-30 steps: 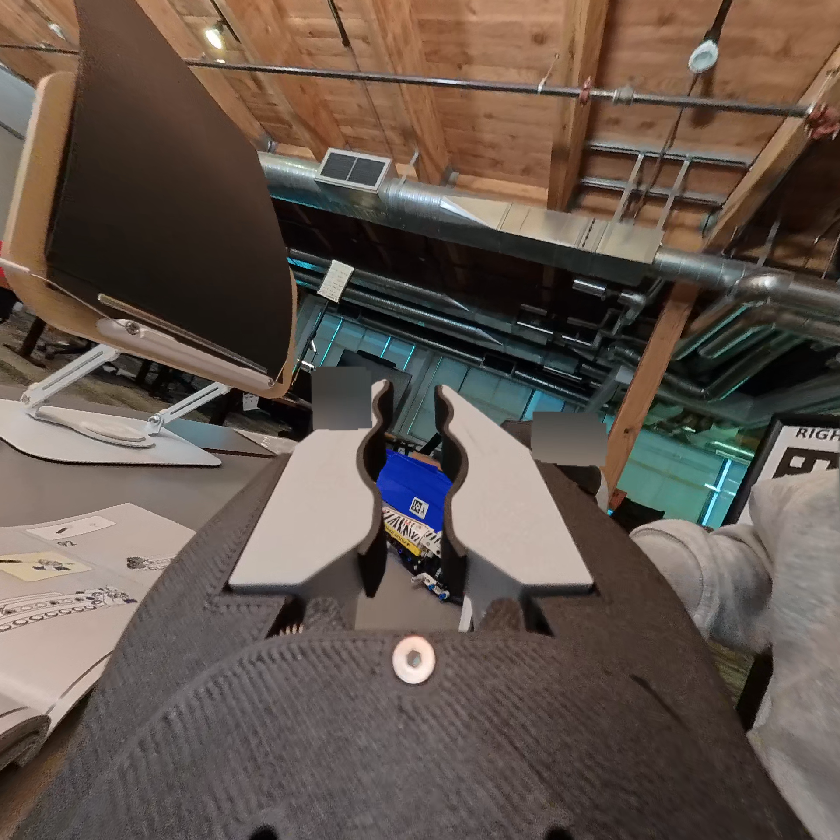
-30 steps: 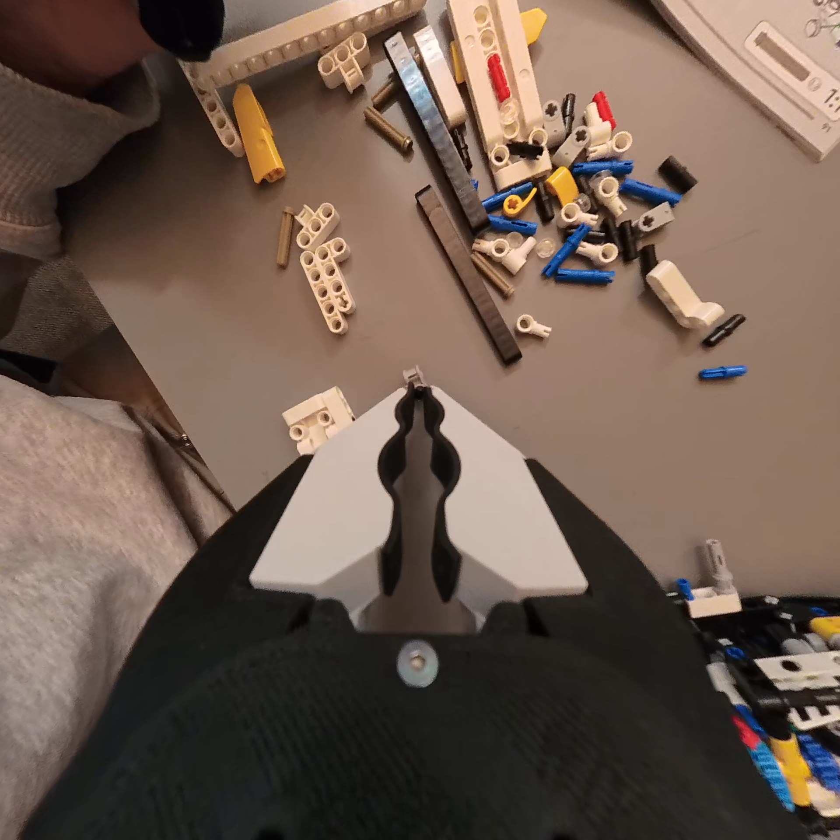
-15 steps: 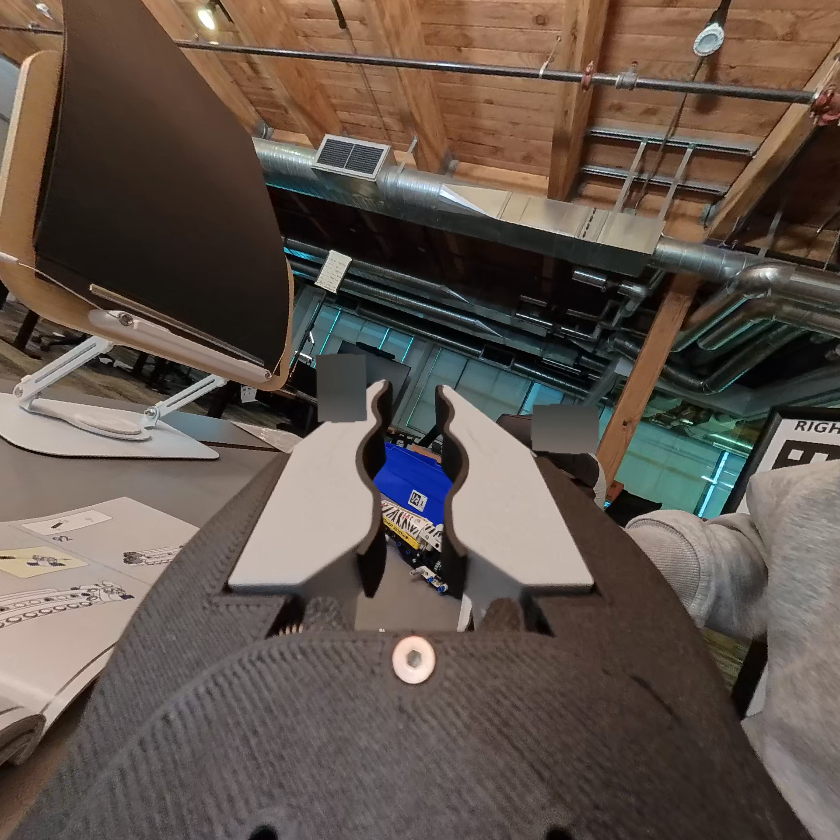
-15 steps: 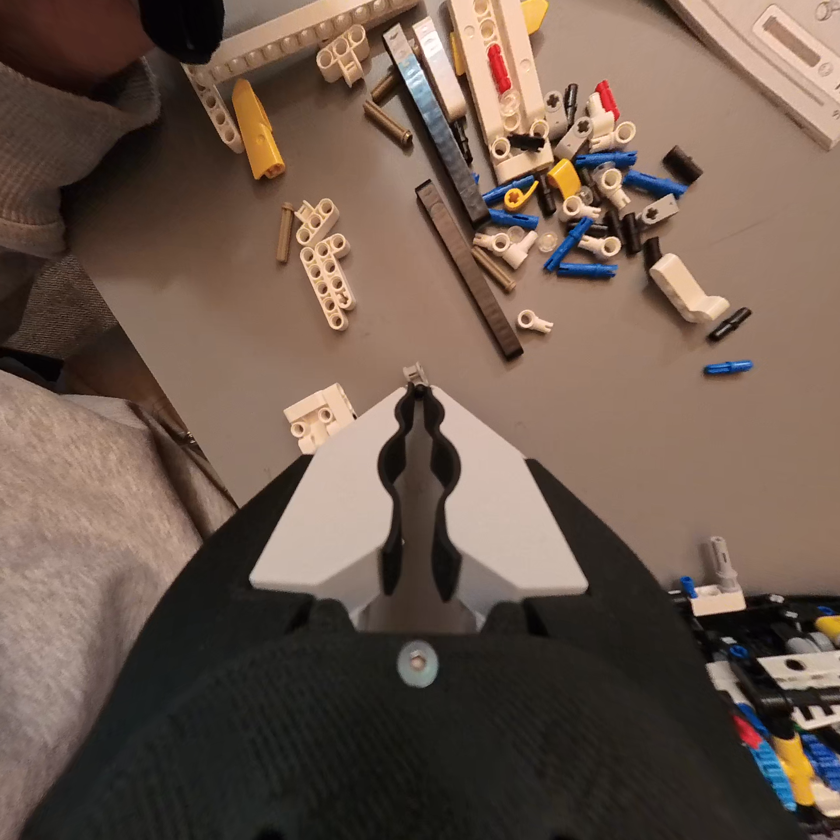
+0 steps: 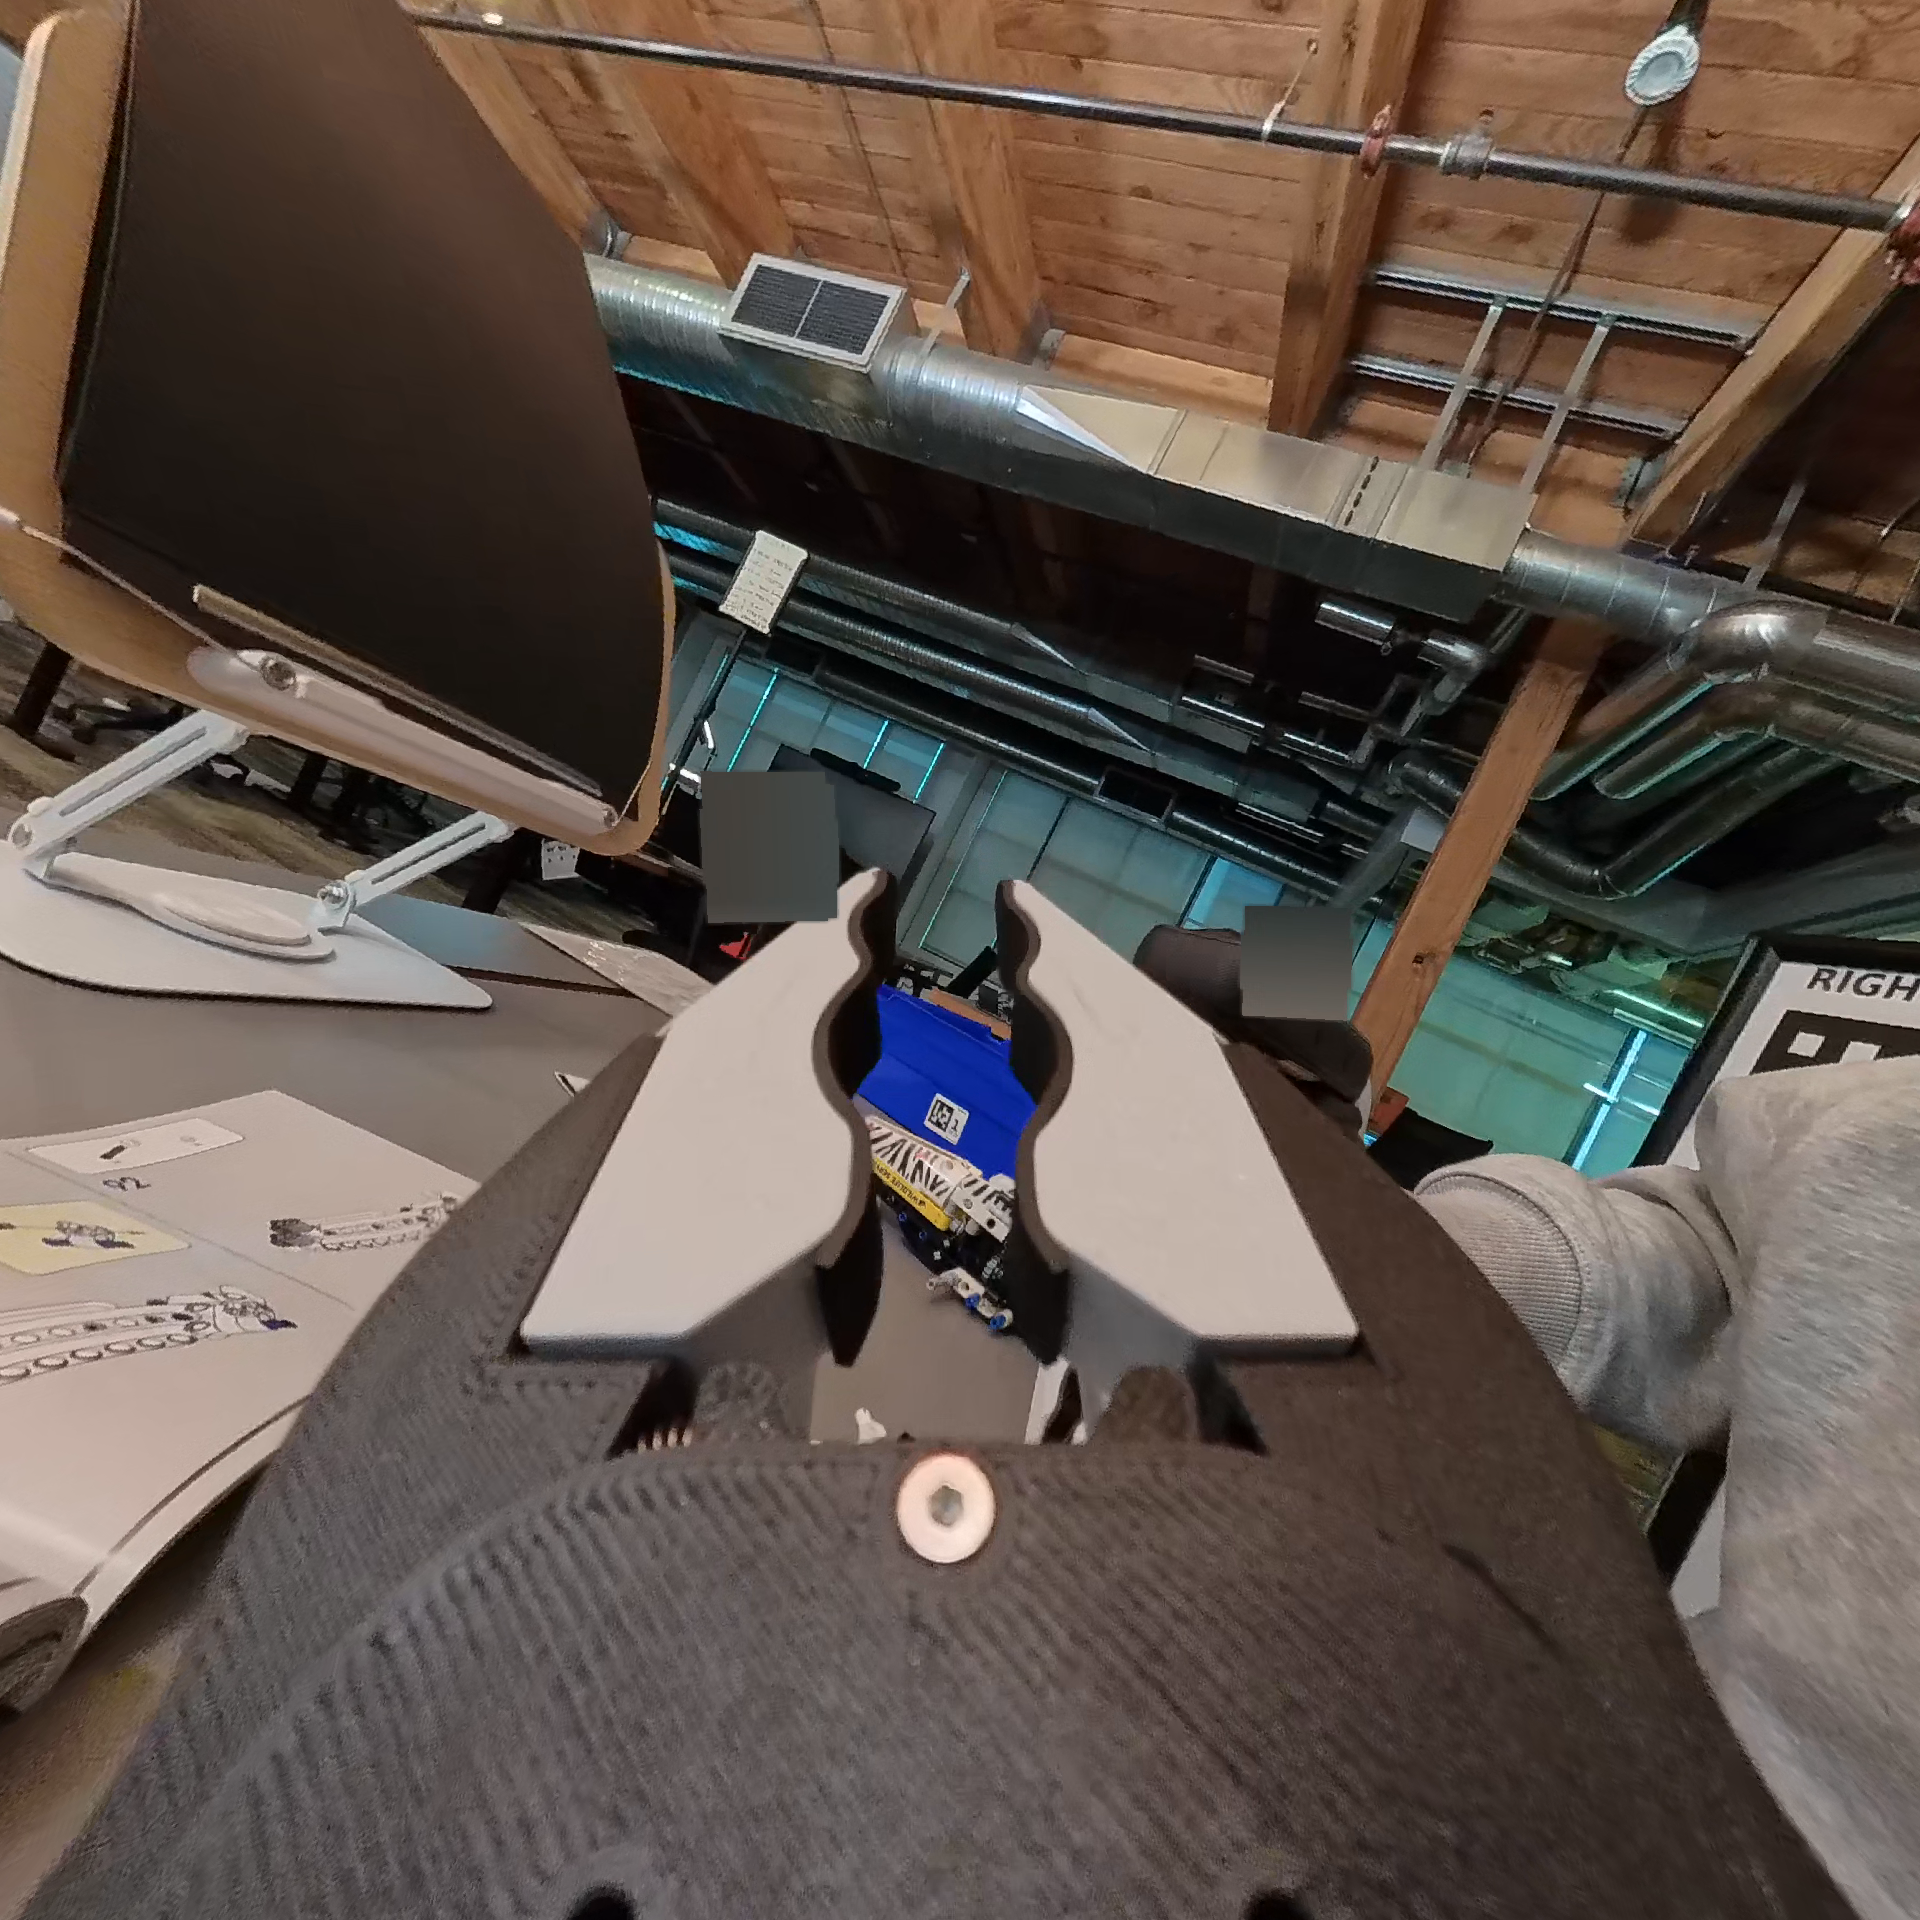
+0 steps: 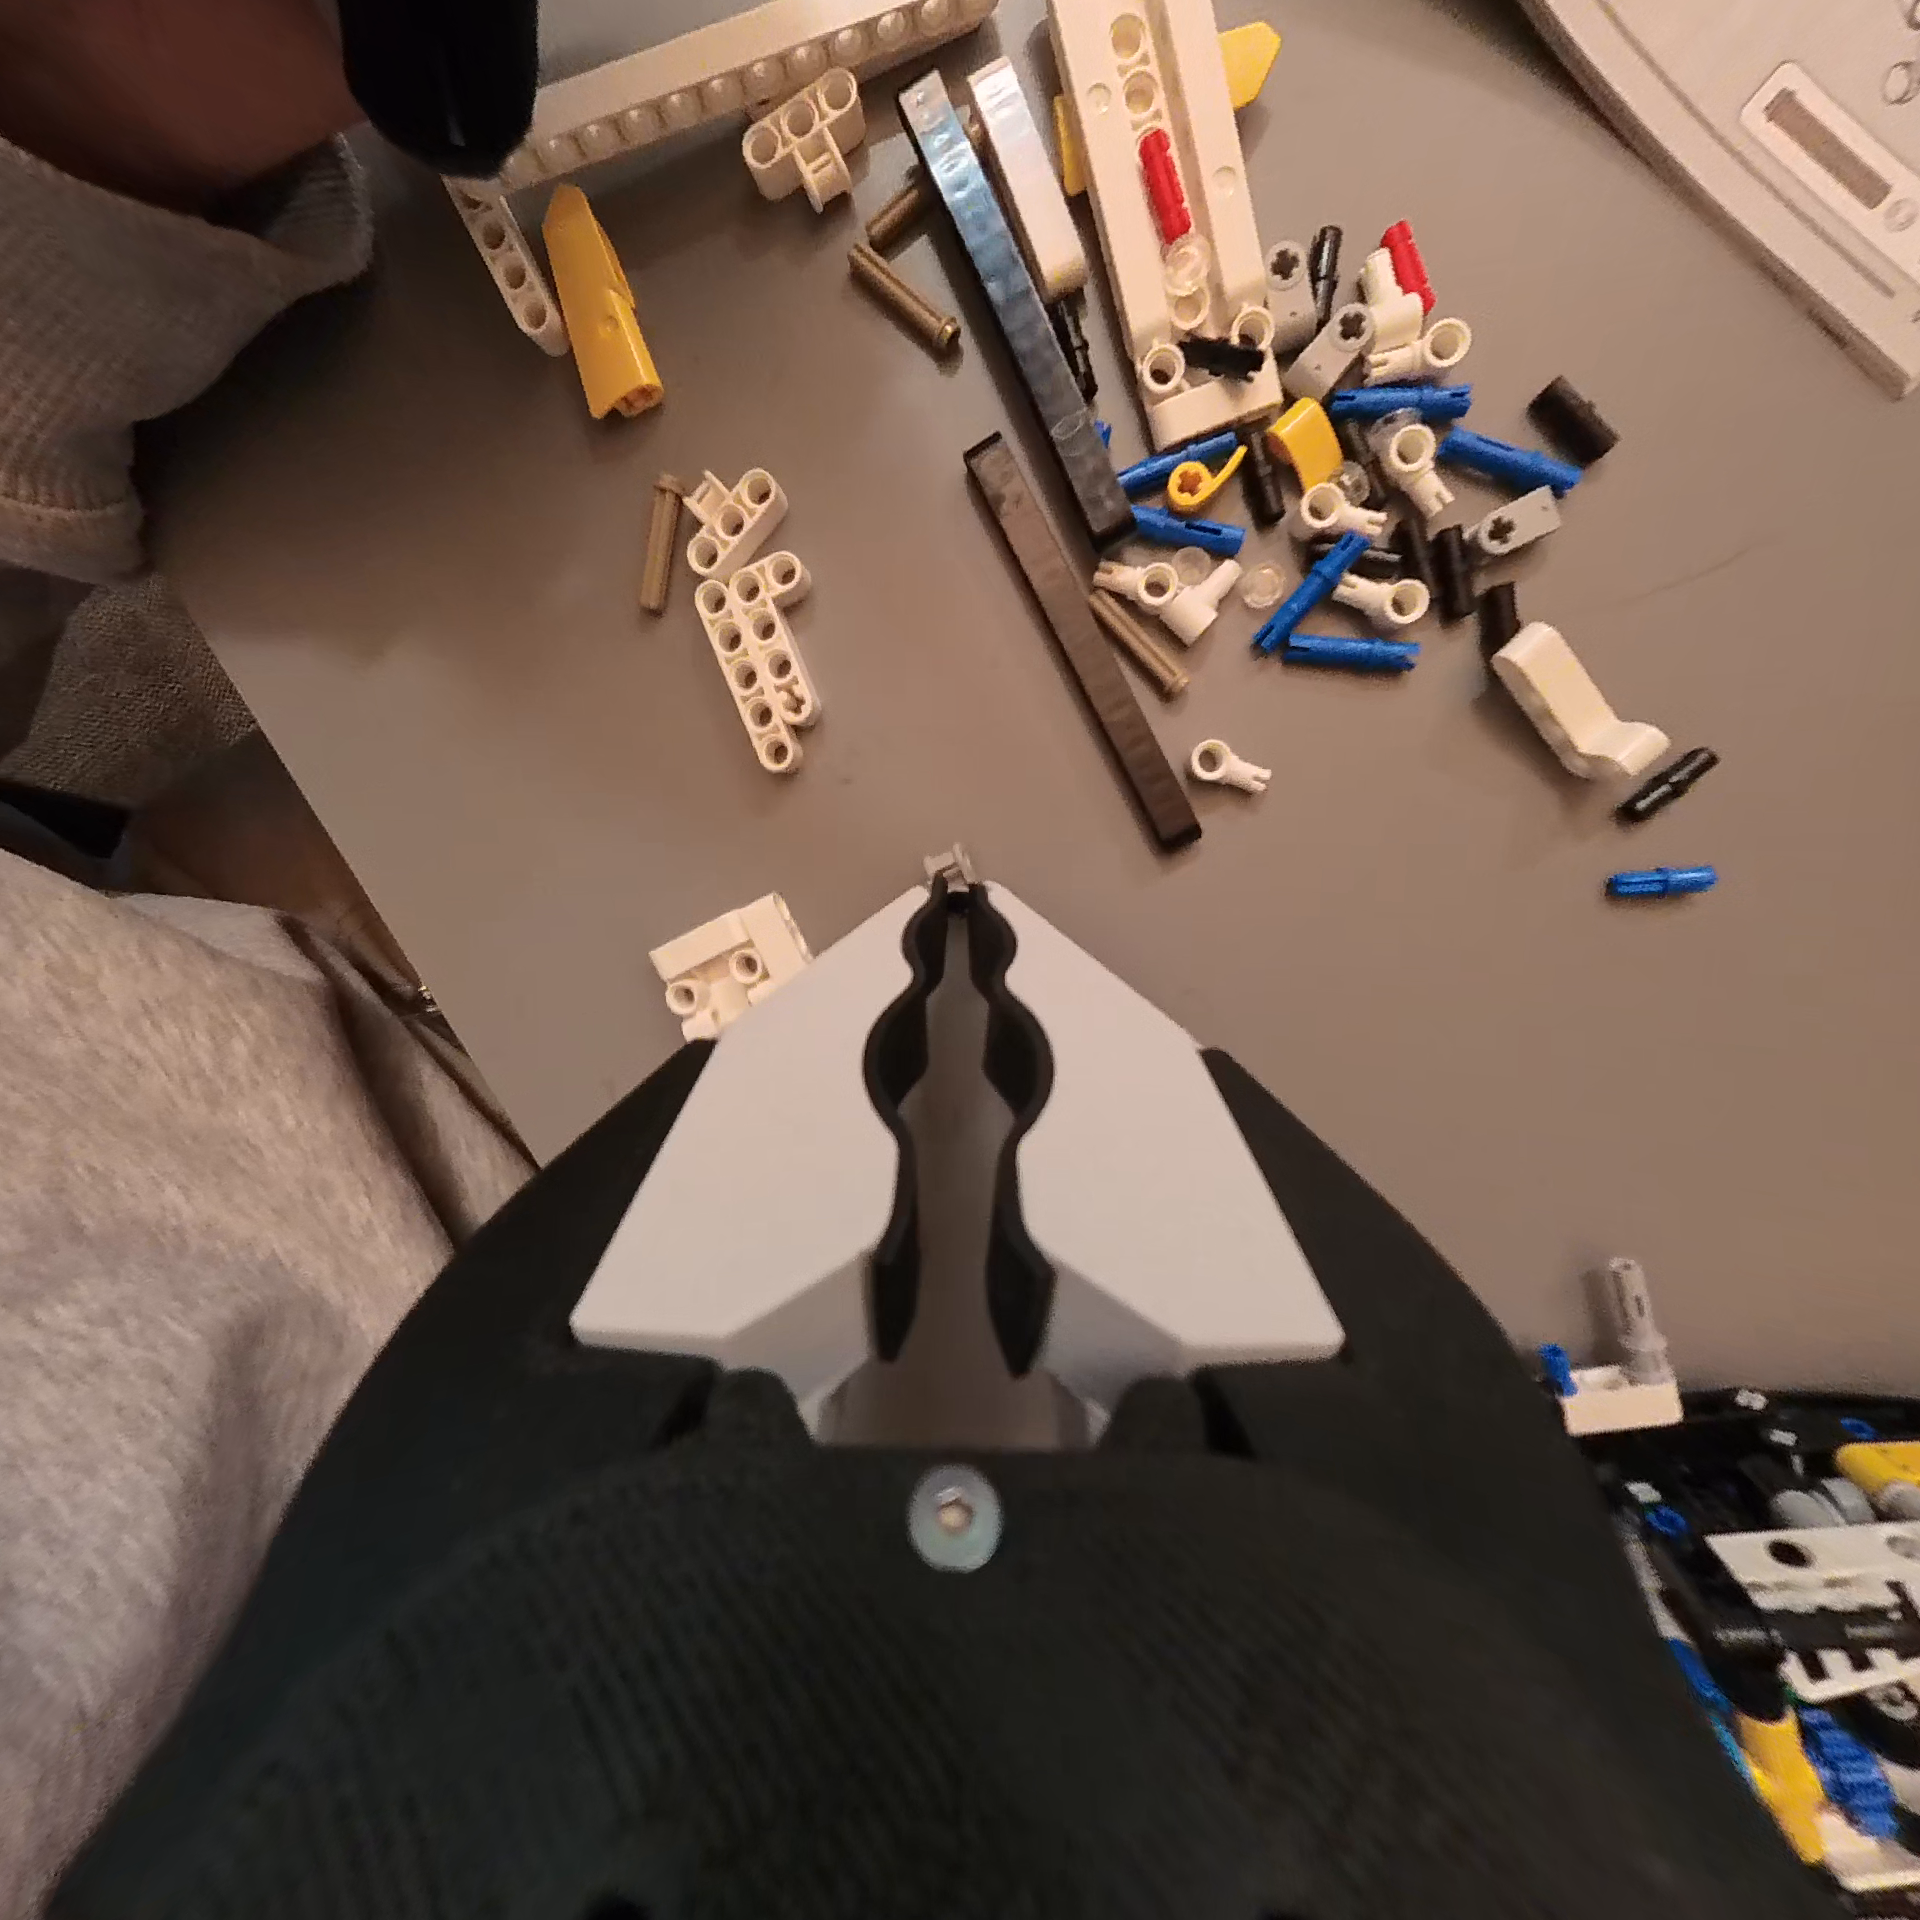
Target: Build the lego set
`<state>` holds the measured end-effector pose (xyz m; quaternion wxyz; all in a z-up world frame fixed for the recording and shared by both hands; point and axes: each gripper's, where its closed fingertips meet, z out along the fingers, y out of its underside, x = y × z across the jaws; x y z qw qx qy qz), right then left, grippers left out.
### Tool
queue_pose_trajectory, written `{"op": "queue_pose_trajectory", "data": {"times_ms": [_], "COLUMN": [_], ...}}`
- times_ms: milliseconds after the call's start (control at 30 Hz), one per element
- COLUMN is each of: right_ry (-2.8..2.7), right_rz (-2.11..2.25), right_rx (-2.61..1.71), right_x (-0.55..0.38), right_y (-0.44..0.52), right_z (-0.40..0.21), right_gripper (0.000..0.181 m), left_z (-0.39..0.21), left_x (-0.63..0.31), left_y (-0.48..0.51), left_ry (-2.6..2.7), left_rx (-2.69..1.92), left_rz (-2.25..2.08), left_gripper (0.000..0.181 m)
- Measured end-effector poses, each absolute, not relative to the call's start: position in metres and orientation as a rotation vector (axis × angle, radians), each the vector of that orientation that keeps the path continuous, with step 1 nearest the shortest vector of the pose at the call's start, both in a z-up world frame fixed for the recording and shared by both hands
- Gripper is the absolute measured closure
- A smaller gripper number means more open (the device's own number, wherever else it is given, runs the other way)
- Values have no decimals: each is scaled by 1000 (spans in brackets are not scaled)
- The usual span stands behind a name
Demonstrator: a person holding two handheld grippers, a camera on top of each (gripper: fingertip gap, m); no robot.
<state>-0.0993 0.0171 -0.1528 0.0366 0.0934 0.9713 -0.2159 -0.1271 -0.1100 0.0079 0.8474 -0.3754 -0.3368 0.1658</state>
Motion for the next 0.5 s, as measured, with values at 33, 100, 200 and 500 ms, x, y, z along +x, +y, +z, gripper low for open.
{"op": "queue_pose_trajectory", "data": {"times_ms": [33,100,200,500], "right_ry": [2978,2945,2940,2956], "right_rz": [-660,-659,-664,-710], "right_rx": [288,287,276,264], "right_x": [-99,-94,-91,-96], "right_y": [17,14,12,10], "right_z": [-153,-152,-150,-145], "right_gripper": [180,180,180,180], "left_z": [6,2,-21,-111], "left_x": [-128,-131,-136,-87], "left_y": [-109,-102,-76,-30], "left_ry": [-718,-729,-796,-718], "left_rx": [-798,-827,-1032,-1910], "left_rz": [337,291,71,-15], "left_gripper": [165,165,159,162]}}
